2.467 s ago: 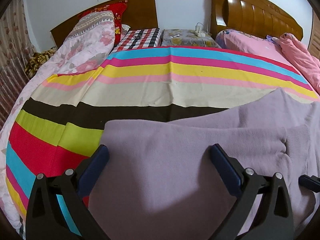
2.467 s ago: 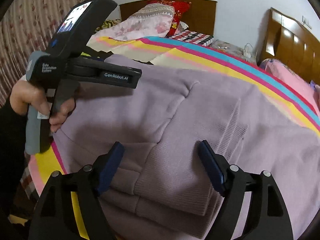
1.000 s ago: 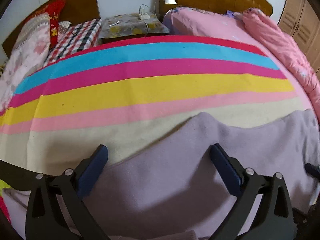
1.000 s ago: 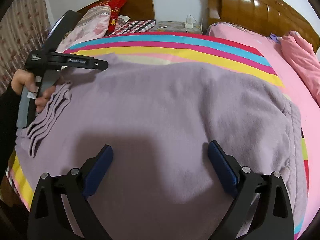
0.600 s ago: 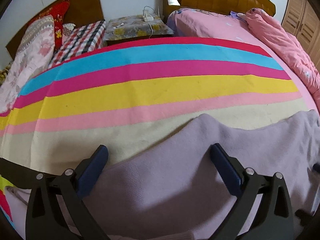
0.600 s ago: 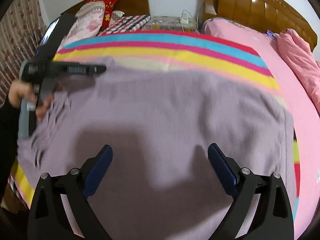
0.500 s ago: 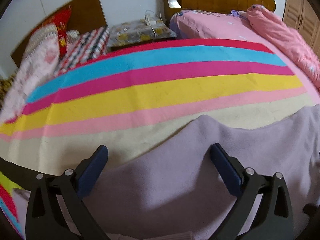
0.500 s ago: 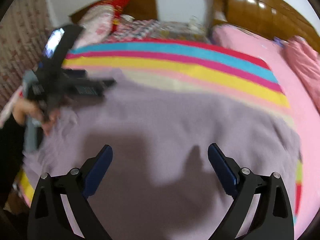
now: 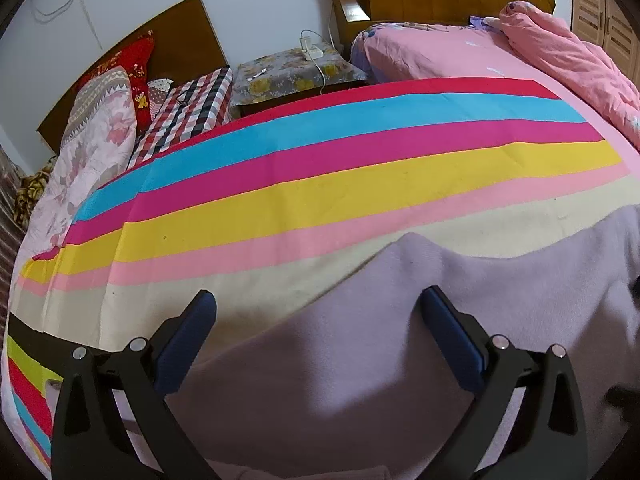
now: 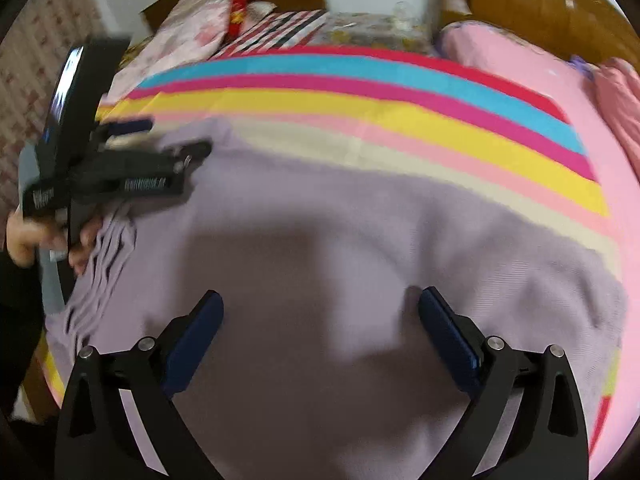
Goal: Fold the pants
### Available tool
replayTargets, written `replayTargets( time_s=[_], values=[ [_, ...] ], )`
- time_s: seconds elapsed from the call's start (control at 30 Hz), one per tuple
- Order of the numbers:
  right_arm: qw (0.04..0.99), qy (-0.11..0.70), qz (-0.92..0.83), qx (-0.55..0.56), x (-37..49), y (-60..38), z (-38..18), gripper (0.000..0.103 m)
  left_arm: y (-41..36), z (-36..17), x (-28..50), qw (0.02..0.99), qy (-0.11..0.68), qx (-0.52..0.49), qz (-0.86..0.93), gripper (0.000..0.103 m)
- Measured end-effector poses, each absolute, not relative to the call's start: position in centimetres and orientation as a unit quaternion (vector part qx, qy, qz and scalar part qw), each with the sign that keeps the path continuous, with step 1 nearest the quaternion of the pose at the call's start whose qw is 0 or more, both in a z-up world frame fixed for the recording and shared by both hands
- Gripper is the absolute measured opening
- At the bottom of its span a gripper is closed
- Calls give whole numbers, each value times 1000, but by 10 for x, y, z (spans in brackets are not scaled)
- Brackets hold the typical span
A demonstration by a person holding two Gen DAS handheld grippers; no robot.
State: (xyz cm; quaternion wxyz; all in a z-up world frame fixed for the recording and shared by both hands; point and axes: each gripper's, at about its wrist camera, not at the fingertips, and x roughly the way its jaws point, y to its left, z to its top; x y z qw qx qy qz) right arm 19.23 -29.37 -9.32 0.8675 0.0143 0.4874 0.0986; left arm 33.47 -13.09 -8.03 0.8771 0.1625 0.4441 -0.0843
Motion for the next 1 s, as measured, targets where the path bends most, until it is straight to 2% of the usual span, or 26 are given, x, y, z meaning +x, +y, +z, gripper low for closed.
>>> replayTargets(
  time_s=[0.17,0.33,0.47,0.63,0.77,1.0],
  values=[
    [892,418,156,69,206,-299,-71,96,-133,-80,332,879,439,171,-79,102],
    [869,475,141,19,239,-278,-109,99,-137,-79,330,881,429,187,-65,102],
    [859,495,124,-32,226,-265,-111,99,-138,-79,329,882,427,191,-62,102],
    [890,451,65,-7,206,-292,-94,98,-136,-77,329,882,428,189,-63,102],
    [871,492,17,9,204,-322,-115,99,-136,-77,328,882,429,187,-65,102],
    [881,473,18,17,157,-320,-99,98,-132,-77,331,881,431,182,-68,102]
  ],
)
